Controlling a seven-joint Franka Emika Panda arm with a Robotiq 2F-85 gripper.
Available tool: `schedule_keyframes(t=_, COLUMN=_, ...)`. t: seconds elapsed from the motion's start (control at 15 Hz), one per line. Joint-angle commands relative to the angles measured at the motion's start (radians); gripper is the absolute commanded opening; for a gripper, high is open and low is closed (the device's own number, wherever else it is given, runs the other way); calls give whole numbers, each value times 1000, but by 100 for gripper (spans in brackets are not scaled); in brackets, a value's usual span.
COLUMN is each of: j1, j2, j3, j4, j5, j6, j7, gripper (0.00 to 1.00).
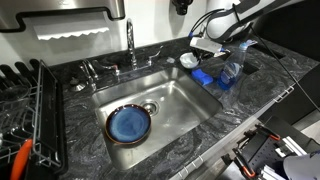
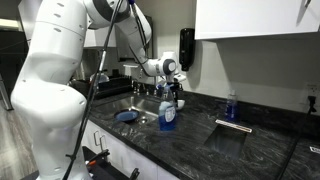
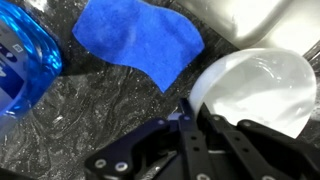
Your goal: Move the white bowl to the right side of the sink
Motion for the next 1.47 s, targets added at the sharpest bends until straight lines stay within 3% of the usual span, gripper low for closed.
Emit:
schedule_keyframes(t=0.0, j1=10, j2=42, j3=-12, j4=33, j5=-6, j6=31, j7=26, gripper=2)
schedule_keyframes(t=0.13, j1=10, j2=57, j3=-12, j4=43, j5=-5, j6=34, j7=24, gripper=2)
schedule_keyframes(t=0.2, j1=10, j2=64, j3=-13, j4=46, j5=-4, j6=36, j7=24, gripper=12)
schedule_keyframes(t=0.27, j1=9, j2=68, j3=-11, j4=52, j5=0, j6=34, j7=19, gripper=35)
schedule_keyframes(t=0.4, j1=12, j2=72, j3=-13, j4=60, j5=-3, j6=34, j7=16, gripper=38)
schedule_keyframes(t=0.73, j1=18, j2=49, j3=-1, j4=71, j5=0, j6=15, j7=-9, gripper=72)
schedule_keyframes(t=1.0, j1=2, j2=2, j3=61, j4=75, j5=63, j6=-44, j7=-158, gripper=98)
schedule_keyframes(t=1.2, j1=-11, j2=-43, j3=119, j4=66, j5=163, j6=-81, j7=-321, gripper=100)
schedule_keyframes(t=1.4, j1=4, j2=-84, j3=130, j4=71, j5=199, j6=-190, j7=-419, gripper=100)
